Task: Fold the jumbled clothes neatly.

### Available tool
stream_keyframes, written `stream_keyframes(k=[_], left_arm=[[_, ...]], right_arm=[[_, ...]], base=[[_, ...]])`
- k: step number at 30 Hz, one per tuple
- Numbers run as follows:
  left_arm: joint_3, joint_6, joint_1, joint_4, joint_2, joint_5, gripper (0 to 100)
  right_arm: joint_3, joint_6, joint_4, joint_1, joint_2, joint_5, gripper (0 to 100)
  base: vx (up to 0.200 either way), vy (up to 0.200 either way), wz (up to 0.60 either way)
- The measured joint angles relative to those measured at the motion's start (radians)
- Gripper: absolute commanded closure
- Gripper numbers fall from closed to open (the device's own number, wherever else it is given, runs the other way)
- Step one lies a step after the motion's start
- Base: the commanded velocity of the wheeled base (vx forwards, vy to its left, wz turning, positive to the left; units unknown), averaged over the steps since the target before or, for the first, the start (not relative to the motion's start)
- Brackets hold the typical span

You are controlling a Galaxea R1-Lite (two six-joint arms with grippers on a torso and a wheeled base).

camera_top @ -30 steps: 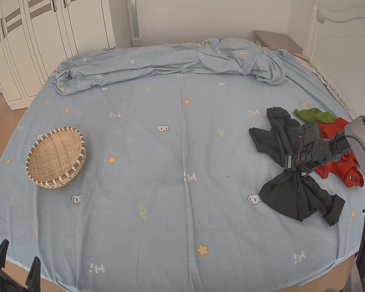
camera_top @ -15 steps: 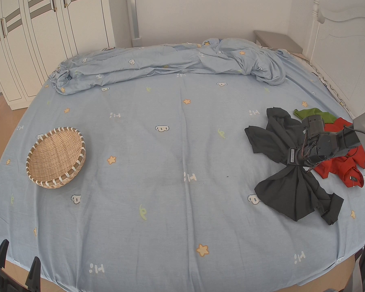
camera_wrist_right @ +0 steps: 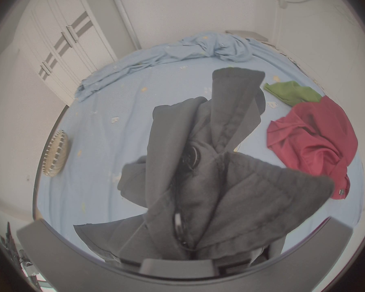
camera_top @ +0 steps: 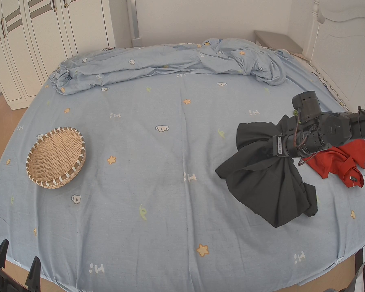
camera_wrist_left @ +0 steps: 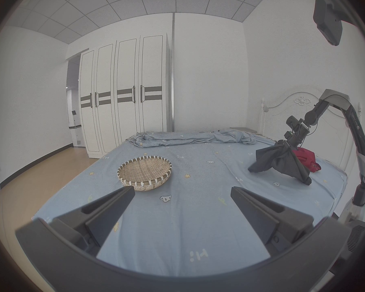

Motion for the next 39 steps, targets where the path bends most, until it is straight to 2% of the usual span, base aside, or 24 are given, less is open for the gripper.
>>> stream_keyframes(k=[8,21,27,35,36,39], left_arm=[[0.000,0.000,0.000,0.000,0.000,0.000,0],[0.000,0.000,0.000,0.000,0.000,0.000,0],[0.000,0.000,0.000,0.000,0.000,0.000,0],[0.000,0.000,0.000,0.000,0.000,0.000,0],[0.000,0.000,0.000,0.000,0.000,0.000,0],[0.000,0.000,0.000,0.000,0.000,0.000,0]], right_arm=[[-0.106,0.064,0.007,0.131,0.033,0.002,100],[-0.454,0.171,0.090,0.339,0.248,0.000,100],[-0.542,0.202,0.101,0.393,0.348,-0.017,100],[-0.583,0.226,0.101,0.400,0.449,-0.027,100],[-0.583,0.226,0.101,0.399,0.453,-0.030,0],[-0.586,0.226,0.100,0.400,0.469,-0.044,0]], base=[[0.000,0.000,0.00],[0.000,0.000,0.00],[0.000,0.000,0.00],[0.000,0.000,0.00],[0.000,0.000,0.00],[0.000,0.000,0.00]])
